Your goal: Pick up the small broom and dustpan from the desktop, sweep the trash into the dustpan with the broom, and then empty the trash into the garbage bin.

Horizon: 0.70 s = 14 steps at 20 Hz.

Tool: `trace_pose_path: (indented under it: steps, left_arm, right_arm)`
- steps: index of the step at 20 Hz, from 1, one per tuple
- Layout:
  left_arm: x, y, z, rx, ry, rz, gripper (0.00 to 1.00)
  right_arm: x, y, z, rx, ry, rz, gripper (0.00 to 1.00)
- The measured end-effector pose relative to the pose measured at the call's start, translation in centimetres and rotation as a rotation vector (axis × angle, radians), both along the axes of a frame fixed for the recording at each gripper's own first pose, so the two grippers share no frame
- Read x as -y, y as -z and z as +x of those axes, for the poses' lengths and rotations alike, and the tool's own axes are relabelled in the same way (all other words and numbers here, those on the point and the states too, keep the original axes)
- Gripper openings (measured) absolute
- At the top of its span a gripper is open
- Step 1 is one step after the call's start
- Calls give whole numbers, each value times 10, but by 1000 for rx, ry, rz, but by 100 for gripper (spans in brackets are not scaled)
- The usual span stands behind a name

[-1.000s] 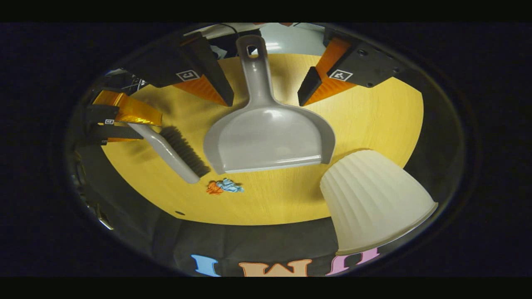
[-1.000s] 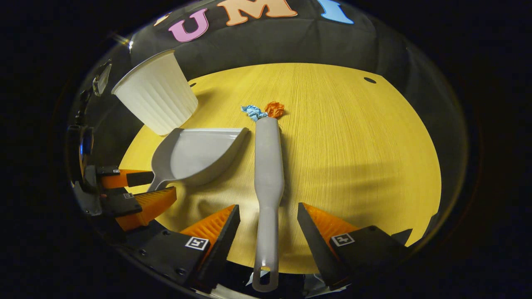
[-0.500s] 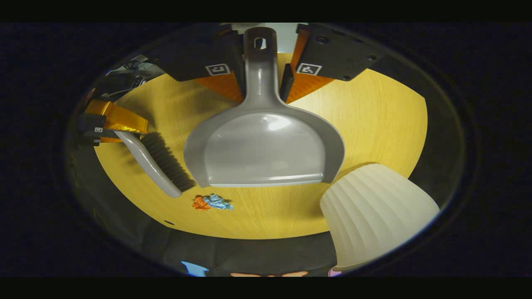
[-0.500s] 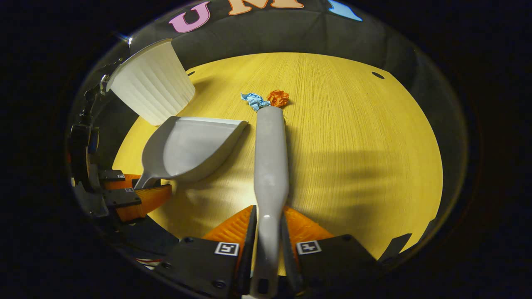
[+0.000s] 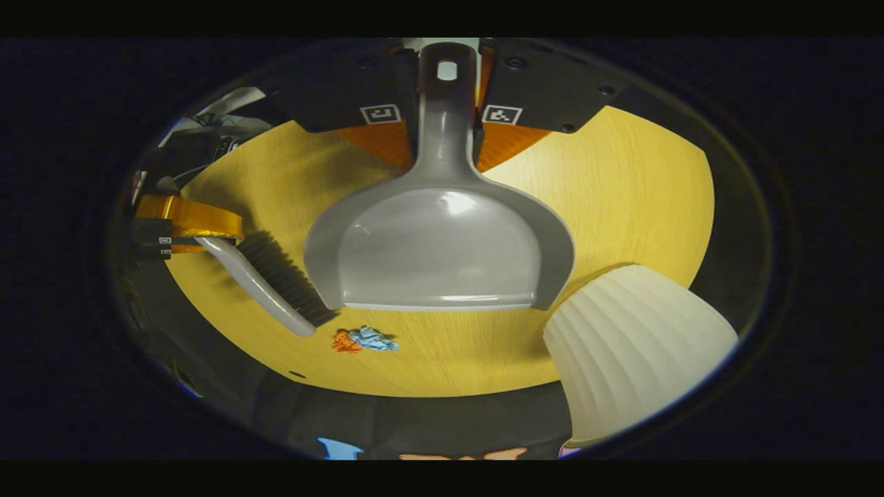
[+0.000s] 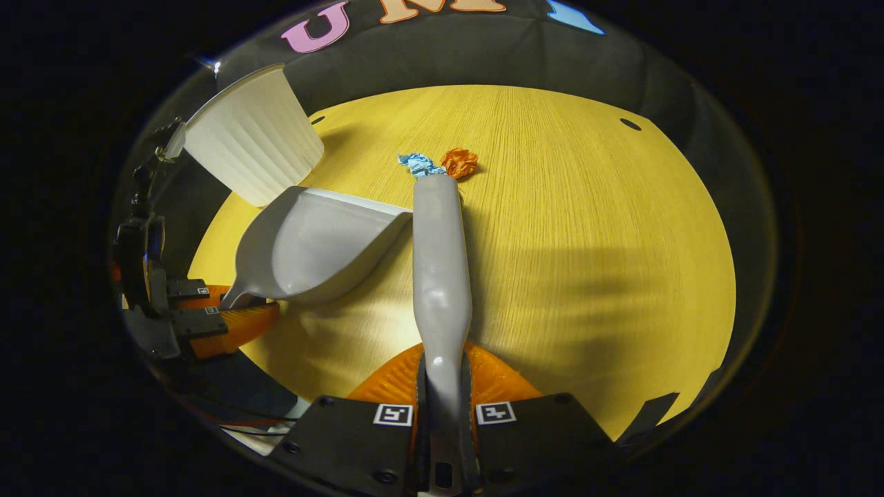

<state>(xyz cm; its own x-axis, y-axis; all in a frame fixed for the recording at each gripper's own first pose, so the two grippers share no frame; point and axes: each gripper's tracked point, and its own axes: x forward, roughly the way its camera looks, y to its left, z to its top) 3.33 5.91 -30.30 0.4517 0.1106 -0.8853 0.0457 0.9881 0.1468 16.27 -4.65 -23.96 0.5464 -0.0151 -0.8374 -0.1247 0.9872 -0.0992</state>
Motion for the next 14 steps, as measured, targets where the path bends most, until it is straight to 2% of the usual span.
trace_pose_path:
  steps: [3, 5, 8, 11, 14]
  left_arm:
    - [-6, -19, 8, 30, 47, -3, 27]
    - [-14, -34, 11, 31, 88, -5, 27]
    - [-24, -45, 24, 20, 193, 22, 27]
    - [-29, -46, 38, 4, 295, 54, 27]
    - [-37, -36, 44, -38, 390, 118, 27]
  right_arm:
    - [8, -26, 8, 37, -5, 7, 18]
    - [23, -49, 27, 74, 4, -25, 19]
    - [42, -71, 62, 100, 18, -88, 19]
    - [55, -71, 96, 81, -5, -186, 18]
    - [56, -57, 122, 35, -79, -300, 18]
